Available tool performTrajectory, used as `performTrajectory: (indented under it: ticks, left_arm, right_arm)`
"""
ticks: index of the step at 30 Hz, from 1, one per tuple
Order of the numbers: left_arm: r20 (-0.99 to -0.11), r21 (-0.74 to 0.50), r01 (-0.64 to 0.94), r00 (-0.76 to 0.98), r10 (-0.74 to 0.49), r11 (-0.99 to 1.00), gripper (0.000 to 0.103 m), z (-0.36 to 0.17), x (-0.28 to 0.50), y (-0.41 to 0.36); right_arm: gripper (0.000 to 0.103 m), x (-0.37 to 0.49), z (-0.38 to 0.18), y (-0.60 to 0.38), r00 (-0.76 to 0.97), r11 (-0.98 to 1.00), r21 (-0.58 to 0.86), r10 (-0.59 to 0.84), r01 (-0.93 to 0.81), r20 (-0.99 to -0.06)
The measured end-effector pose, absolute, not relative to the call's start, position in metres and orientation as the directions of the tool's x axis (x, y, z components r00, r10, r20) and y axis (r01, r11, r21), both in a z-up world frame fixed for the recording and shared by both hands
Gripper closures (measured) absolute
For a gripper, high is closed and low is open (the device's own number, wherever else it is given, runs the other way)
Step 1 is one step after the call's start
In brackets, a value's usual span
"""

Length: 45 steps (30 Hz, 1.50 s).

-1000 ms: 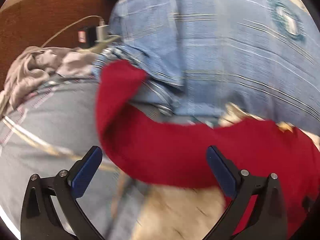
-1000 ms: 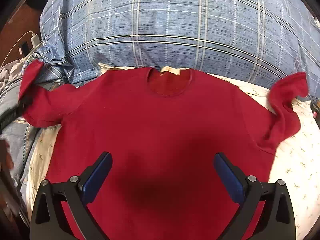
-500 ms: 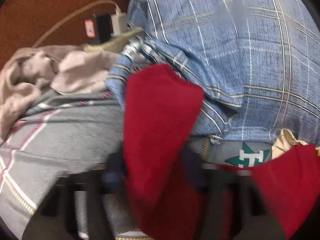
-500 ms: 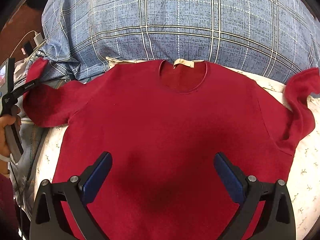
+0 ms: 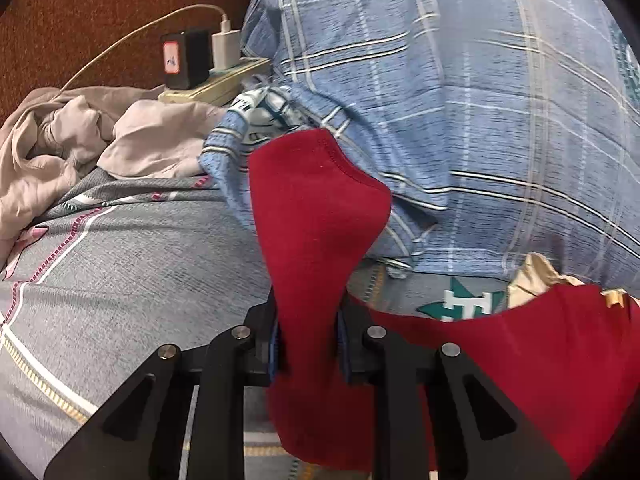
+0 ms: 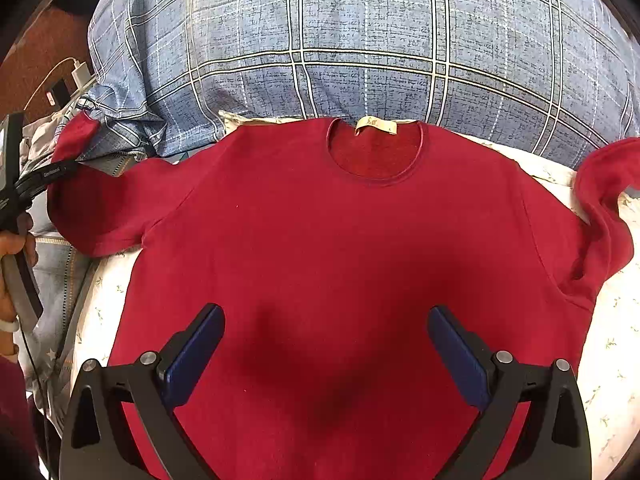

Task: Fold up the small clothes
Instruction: 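Fold the held sleeve across the sweater body and open the left tool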

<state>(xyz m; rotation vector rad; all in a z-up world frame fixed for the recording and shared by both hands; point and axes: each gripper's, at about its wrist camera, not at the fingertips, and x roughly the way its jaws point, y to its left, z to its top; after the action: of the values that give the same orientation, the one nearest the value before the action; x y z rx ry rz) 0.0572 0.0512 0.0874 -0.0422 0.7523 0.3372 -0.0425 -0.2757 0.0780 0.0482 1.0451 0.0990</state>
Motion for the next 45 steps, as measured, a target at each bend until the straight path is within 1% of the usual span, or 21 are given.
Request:
performTrajectory:
  ticks: [11,17,22,26,31,39,45]
  left_arm:
    - [-0.66,0.031,-0.238,0.725,0.199,0.971,0.084,0.108,0.046,0.021]
    - [-0.659,-0.051,-0.143,0.749,0.075,0.988,0.084,0.118,0.034,-0.003]
    - [-0.66,-0.094,-0.052,0.751,-0.023,0.994,0.084,0.123,0.025,-0.031]
    - [-0.666,-0.142,0.048,0.734,-0.132,0.989,0.084,0.123,0.016,-0.066]
    - [-0.67,-0.161,0.141,0.711,-0.213,0.977,0.084,0.122,0.008,-0.109]
    - [-0.698,-0.168,0.232,0.658,-0.282,0.958,0.084,0.107,0.005,-0.171]
    - [-0.729,-0.17,0.258,0.616,-0.297,0.951,0.084,0.09,0.003,-0.2]
  right_arm:
    - [0.002,-0.046,0.08,-0.285,0.502,0.995,0.093,0.1,-0.039,-0.859]
    - [0.002,-0.047,0.08,-0.291,0.503,0.995,0.097,0.095,-0.022,-0.859]
    - [0.002,-0.047,0.083,-0.301,0.513,0.994,0.107,0.092,0.0,-0.854]
    - [0.002,-0.047,0.088,-0.312,0.525,0.993,0.112,0.082,0.025,-0.847]
    - [0.002,-0.048,0.093,-0.333,0.543,0.989,0.13,0.071,0.072,-0.837]
    - [0.002,-0.052,0.098,-0.364,0.557,0.979,0.148,0.047,0.138,-0.829]
    - [0.001,-0.057,0.105,-0.385,0.571,0.973,0.144,0.016,0.179,-0.821]
